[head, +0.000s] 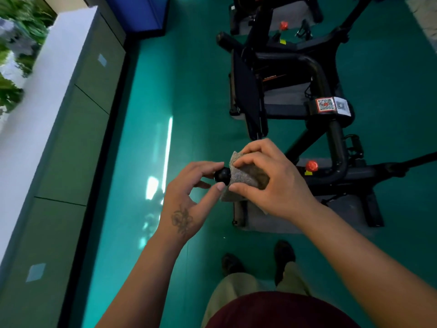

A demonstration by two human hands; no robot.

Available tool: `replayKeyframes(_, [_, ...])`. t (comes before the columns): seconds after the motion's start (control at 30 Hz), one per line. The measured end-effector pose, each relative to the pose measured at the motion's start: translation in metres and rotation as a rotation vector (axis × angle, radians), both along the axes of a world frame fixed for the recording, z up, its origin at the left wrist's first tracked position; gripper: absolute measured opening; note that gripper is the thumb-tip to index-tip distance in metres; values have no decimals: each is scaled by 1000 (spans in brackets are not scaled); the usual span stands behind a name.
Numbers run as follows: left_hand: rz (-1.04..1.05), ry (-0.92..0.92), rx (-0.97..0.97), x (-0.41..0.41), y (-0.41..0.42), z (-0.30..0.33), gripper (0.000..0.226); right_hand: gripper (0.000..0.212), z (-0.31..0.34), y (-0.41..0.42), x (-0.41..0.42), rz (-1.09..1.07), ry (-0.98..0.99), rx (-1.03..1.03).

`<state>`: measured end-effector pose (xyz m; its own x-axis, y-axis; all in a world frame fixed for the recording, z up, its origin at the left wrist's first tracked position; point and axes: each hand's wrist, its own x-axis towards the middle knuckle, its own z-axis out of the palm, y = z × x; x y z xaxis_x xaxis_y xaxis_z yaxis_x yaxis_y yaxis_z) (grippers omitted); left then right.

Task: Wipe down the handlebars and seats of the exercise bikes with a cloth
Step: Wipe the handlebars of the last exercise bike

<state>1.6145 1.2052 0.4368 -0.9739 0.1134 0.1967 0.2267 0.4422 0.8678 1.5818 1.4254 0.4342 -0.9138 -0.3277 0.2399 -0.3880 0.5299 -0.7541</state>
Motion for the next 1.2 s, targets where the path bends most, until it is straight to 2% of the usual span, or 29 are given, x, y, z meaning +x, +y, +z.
replayKeyframes(0.3, [61, -24, 13, 9, 5, -1, 36, 40, -5, -7, -3, 17, -39, -91])
replayKeyframes(0.4, [87, -38, 25, 10, 7, -2, 35, 43, -5, -1, -1, -29, -82, -50])
replayKeyframes(0.6, [99, -48, 31, 9, 6, -2, 34, 42, -8, 12, -3, 48, -48, 59])
replayKeyframes(0.9, [131, -79, 53, 7, 7, 0, 27, 36, -1, -12, -2, 29, 14, -57])
replayKeyframes(1.2, [158, -107, 64, 8, 9, 1, 28, 40, -19, 20, -2, 41, -29, 73])
